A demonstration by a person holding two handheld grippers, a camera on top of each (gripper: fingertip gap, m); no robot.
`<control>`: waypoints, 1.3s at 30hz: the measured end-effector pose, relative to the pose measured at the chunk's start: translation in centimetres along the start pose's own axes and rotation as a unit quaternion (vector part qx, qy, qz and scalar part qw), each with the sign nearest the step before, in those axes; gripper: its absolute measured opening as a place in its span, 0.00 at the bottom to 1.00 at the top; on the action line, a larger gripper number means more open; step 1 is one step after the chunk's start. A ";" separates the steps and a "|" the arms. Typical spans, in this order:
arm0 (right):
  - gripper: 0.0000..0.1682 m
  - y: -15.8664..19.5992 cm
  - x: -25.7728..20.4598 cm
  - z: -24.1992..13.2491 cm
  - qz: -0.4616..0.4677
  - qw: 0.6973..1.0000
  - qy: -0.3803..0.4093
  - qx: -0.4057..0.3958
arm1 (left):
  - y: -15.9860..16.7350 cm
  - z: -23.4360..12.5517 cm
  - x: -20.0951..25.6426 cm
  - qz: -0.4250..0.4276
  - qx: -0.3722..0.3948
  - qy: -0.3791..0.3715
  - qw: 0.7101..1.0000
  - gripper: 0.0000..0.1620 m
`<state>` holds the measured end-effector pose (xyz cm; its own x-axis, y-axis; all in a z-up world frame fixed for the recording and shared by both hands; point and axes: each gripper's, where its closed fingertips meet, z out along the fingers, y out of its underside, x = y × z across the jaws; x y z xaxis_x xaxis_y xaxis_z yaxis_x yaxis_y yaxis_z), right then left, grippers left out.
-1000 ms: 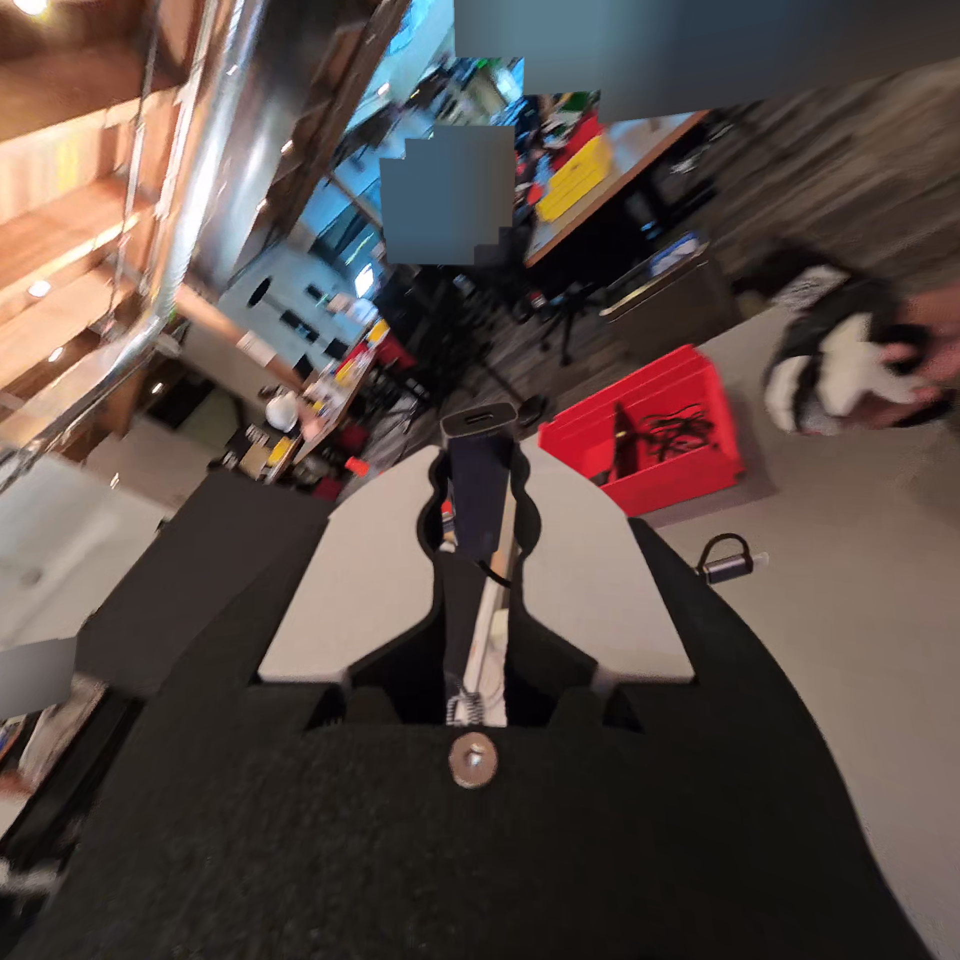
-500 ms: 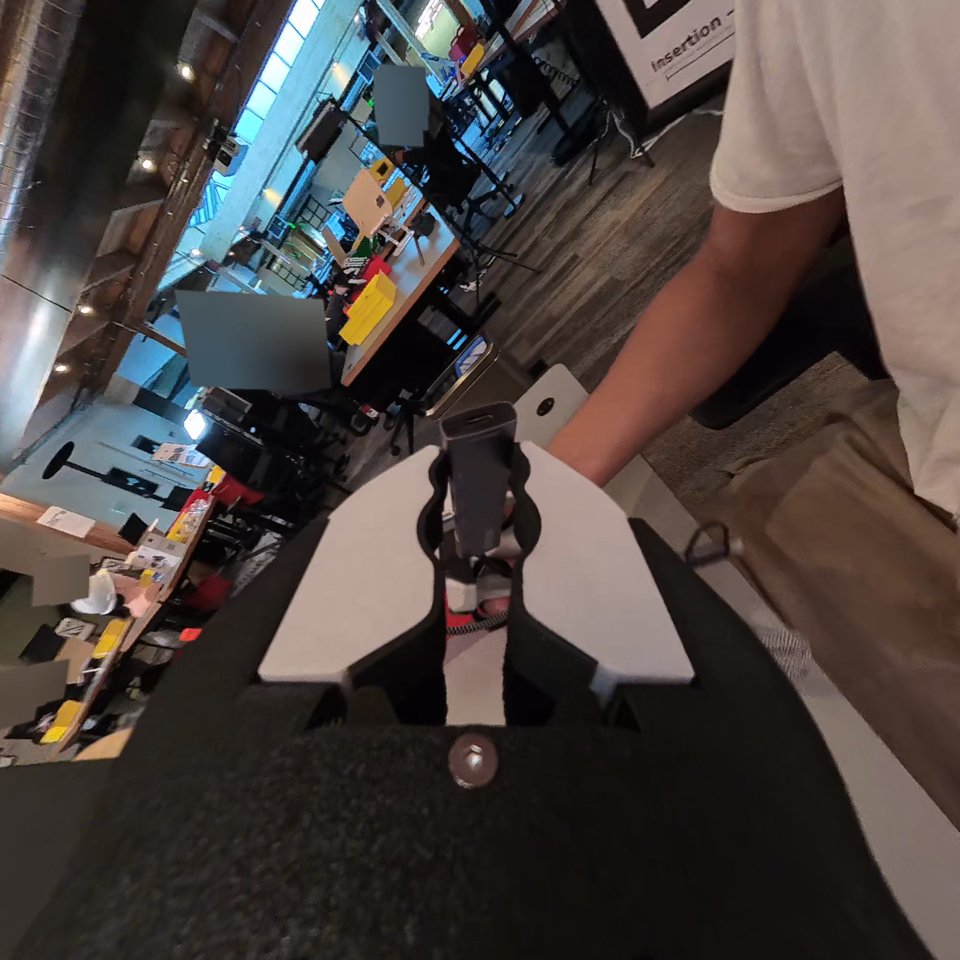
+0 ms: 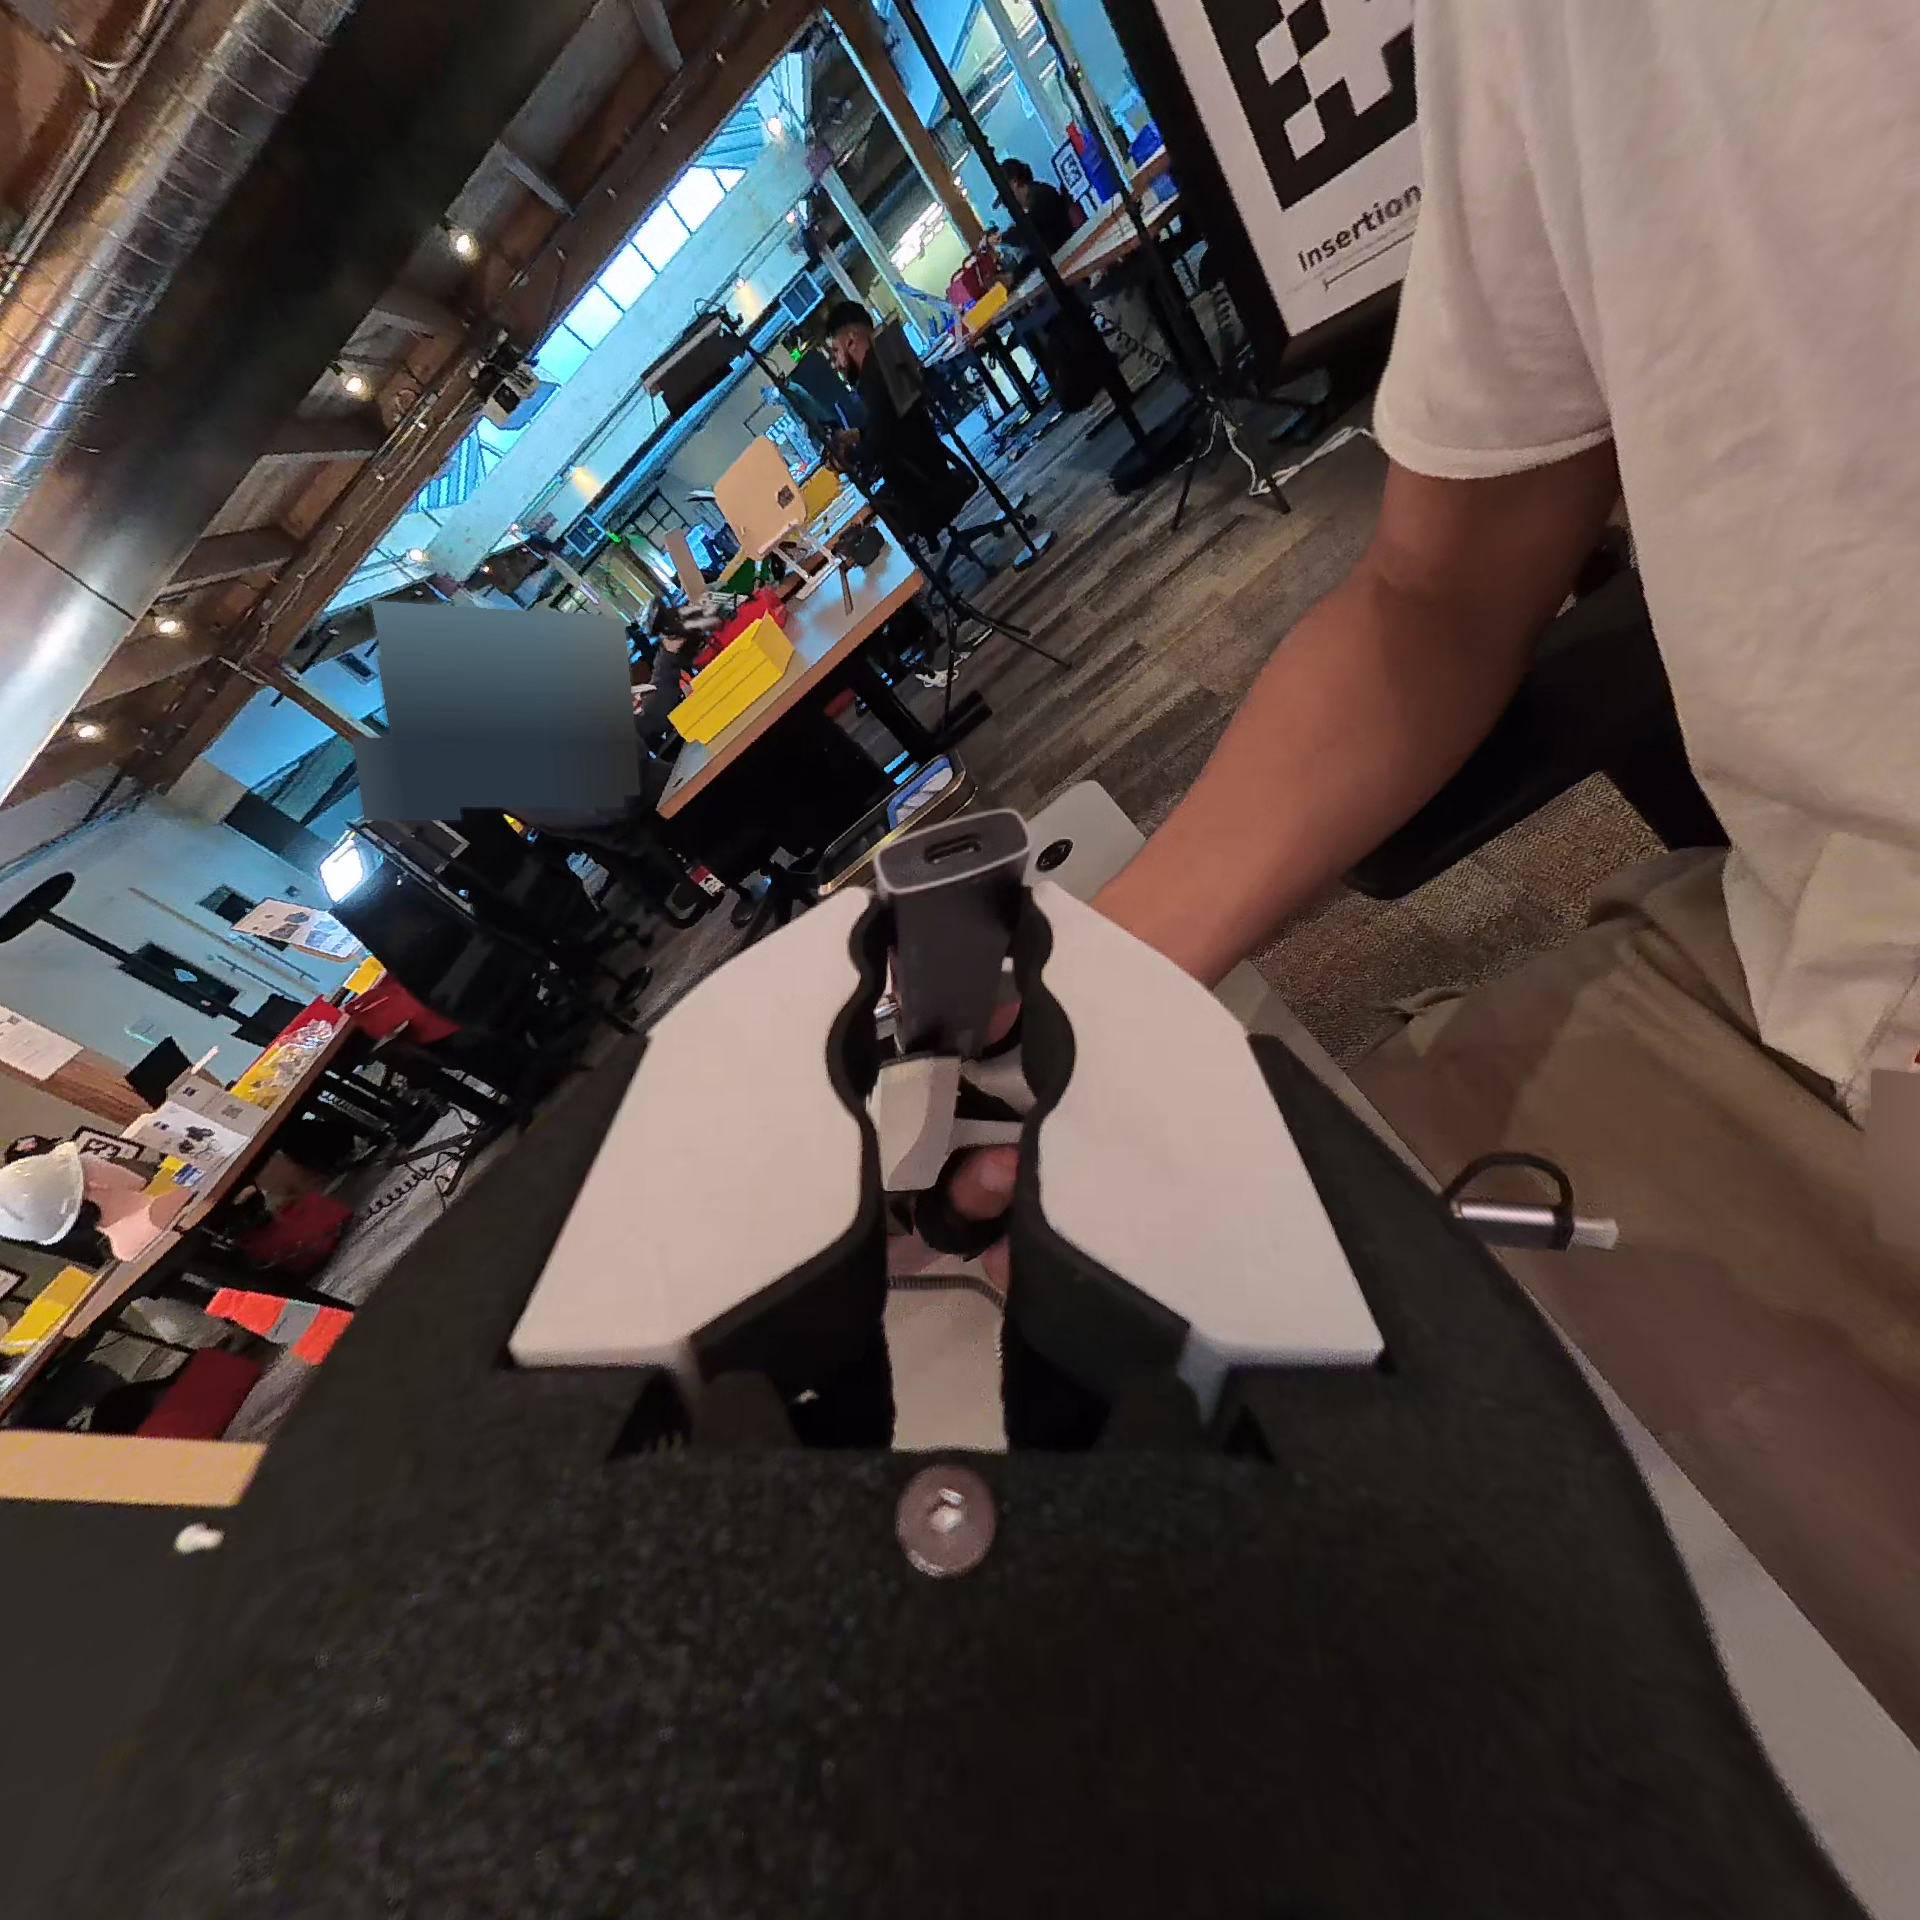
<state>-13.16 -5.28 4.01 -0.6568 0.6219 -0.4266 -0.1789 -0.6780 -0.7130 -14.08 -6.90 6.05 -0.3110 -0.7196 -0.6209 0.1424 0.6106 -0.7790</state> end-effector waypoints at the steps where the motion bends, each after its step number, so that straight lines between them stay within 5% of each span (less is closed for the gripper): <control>1: 0.08 0.0 0.2 0.0 0.001 1.000 0.001 0.002 | 0.1 -0.2 0.1 -0.001 -0.001 -0.003 1.000 0.14; 6: 0.06 -0.4 1.1 0.2 -0.016 1.000 0.018 0.007 | 1.1 -1.6 -0.6 -0.037 -0.008 -0.035 0.999 0.14; 10: 0.06 -2.1 3.4 -2.7 -0.141 0.973 0.181 -0.018 | 5.5 -4.7 -2.5 -0.101 -0.072 -0.157 0.980 0.11; 13: 0.06 -4.0 6.9 -6.9 -0.300 0.869 0.381 -0.101 | 9.0 -7.9 -2.9 -0.174 -0.092 -0.257 0.946 0.06; 18: 0.06 -4.1 14.0 -13.4 -0.483 0.585 0.552 -0.346 | 14.4 -9.4 -1.5 -0.308 -0.177 -0.304 0.884 0.05; 20: 0.06 -3.2 16.5 -14.7 -0.516 0.513 0.561 -0.394 | 16.9 -9.3 -1.1 -0.363 -0.206 -0.330 0.847 0.07; 23: 0.06 -2.0 18.6 -15.1 -0.561 0.450 0.572 -0.394 | 20.1 -8.7 -0.7 -0.416 -0.222 -0.361 0.805 0.17; 27: 0.06 -0.5 19.2 -13.8 -0.607 0.398 0.543 -0.422 | 22.6 -7.0 -0.5 -0.434 -0.222 -0.366 0.793 0.19; 39: 0.06 1.1 20.3 -14.2 -0.604 0.375 0.526 -0.467 | 26.2 -7.3 -0.8 -0.398 -0.283 -0.410 0.771 0.09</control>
<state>-16.30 12.17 -13.36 0.2313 0.3978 0.8879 0.7766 0.4742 -0.4148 -16.95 12.10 -13.21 0.6424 -0.7663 0.0065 -0.2913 -0.2520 -0.9228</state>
